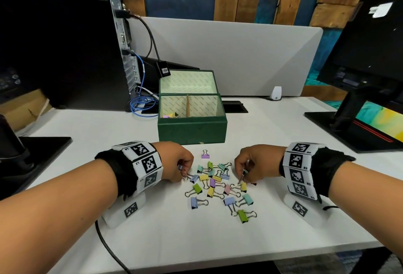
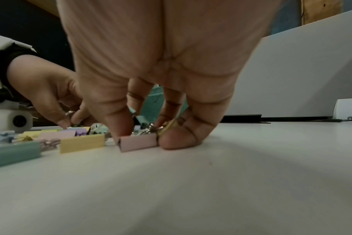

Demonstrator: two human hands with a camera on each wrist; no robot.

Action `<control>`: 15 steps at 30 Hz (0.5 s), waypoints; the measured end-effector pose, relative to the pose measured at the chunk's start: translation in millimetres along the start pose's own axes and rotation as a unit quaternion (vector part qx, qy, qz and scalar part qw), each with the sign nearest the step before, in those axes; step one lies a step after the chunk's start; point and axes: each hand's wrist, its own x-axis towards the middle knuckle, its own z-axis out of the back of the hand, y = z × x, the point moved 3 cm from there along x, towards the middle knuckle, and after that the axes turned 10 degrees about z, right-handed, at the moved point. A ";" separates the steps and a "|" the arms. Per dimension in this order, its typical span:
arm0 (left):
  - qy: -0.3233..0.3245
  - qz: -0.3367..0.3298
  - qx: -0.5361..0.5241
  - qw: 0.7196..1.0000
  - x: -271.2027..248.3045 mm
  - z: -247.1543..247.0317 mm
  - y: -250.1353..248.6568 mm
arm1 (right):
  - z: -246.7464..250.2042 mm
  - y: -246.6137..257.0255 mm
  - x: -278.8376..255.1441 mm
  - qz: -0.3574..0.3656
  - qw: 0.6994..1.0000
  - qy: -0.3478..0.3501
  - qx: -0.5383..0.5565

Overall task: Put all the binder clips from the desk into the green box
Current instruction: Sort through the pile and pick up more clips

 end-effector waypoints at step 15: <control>-0.076 0.005 -0.103 0.992 0.1 18.5 12.4 | 18.2 -20.5 -1.9 -0.035 0.995 -0.064 0.066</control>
